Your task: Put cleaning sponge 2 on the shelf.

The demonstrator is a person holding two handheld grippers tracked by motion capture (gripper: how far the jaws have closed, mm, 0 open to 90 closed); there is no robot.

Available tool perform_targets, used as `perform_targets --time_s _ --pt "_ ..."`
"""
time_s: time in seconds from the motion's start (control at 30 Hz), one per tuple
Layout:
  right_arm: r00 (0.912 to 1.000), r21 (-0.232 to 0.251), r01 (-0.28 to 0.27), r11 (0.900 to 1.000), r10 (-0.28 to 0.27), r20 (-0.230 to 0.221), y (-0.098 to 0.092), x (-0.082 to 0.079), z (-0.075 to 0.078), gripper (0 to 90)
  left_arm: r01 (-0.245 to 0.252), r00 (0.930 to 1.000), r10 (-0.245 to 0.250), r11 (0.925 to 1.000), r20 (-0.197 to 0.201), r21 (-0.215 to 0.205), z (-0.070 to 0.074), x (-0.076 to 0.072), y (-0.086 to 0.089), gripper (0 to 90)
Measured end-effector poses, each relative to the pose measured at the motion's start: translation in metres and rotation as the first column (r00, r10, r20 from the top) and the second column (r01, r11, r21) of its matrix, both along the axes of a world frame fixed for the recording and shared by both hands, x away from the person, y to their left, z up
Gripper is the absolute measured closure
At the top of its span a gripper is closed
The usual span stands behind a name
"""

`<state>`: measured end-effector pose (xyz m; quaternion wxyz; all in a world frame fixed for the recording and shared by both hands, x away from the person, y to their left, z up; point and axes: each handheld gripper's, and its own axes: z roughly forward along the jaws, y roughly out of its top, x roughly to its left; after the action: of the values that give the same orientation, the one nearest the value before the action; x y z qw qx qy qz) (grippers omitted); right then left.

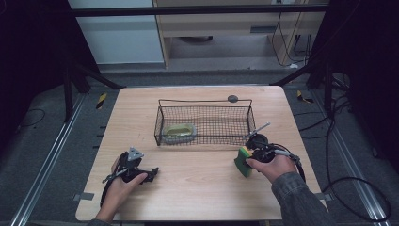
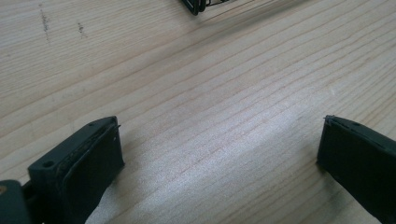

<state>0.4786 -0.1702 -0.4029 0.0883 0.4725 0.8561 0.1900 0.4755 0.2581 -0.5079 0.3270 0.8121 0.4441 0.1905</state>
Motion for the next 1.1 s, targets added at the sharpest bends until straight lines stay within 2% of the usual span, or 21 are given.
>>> perform_targets --time_s 0.03,0.07,0.1,0.63,0.73,0.77,0.8,0.87,0.93,0.97,1.0,1.1 --pt "1.0000 0.000 0.000 1.000 0.000 0.000 0.000 0.000 0.000 57.9 0.000 1.0000 0.000 1.0000 0.000 0.000 0.000 0.000 0.000 0.0" --pt "1.0000 -0.007 -0.005 1.000 0.005 -0.005 0.000 0.001 -0.002 62.8 0.000 1.0000 0.000 1.0000 0.000 0.000 0.000 0.000 0.000 0.0" --pt "1.0000 -0.004 -0.001 1.000 0.001 -0.004 0.000 0.001 -0.002 63.7 0.000 1.0000 0.000 1.0000 0.000 0.000 0.000 0.000 0.000 0.0" --pt "0.9999 -0.012 -0.012 1.000 0.012 -0.001 0.002 0.003 -0.004 65.4 -0.001 1.0000 0.001 1.0000 0.001 -0.001 0.000 0.000 0.000 0.0" --pt "0.9992 0.018 0.013 1.000 -0.014 0.039 -0.004 0.001 0.008 65.5 -0.001 1.0000 0.001 1.0000 0.003 -0.002 0.000 0.000 0.000 0.0" --pt "0.9992 0.018 0.013 1.000 -0.014 0.039 -0.004 0.001 0.008 65.5 -0.001 1.0000 0.001 1.0000 0.003 -0.002 0.000 0.000 0.000 0.0" --pt "0.9980 0.030 0.022 0.999 -0.024 0.058 -0.009 -0.001 0.016 65.4 -0.001 1.0000 0.001 1.0000 0.003 -0.002 0.000 0.000 0.000 0.0" --pt "0.9973 0.031 0.028 0.999 -0.030 0.066 -0.012 -0.002 0.020 65.4 -0.001 1.0000 0.001 1.0000 0.004 -0.002 0.000 0.000 0.000 0.0" --pt "0.9945 0.033 0.046 0.998 -0.048 0.093 -0.021 -0.005 0.032 65.4 -0.001 1.0000 0.001 1.0000 0.003 0.001 0.000 0.000 0.000 0.0" --pt "0.9945 0.033 0.046 0.998 -0.048 0.093 -0.021 -0.005 0.032 65.4 -0.001 1.0000 0.001 1.0000 0.003 0.001 0.000 0.000 0.000 0.0" --pt "0.9914 0.033 0.060 0.998 -0.064 0.114 -0.028 -0.005 0.041 65.4 -0.001 1.0000 0.001 1.0000 0.003 0.001 0.000 0.000 0.000 0.0" --pt "0.9877 0.036 0.081 0.996 -0.085 0.131 -0.035 -0.004 0.049 65.4 -0.001 1.0000 0.001 1.0000 0.004 0.000 0.000 -0.001 0.000 0.0"
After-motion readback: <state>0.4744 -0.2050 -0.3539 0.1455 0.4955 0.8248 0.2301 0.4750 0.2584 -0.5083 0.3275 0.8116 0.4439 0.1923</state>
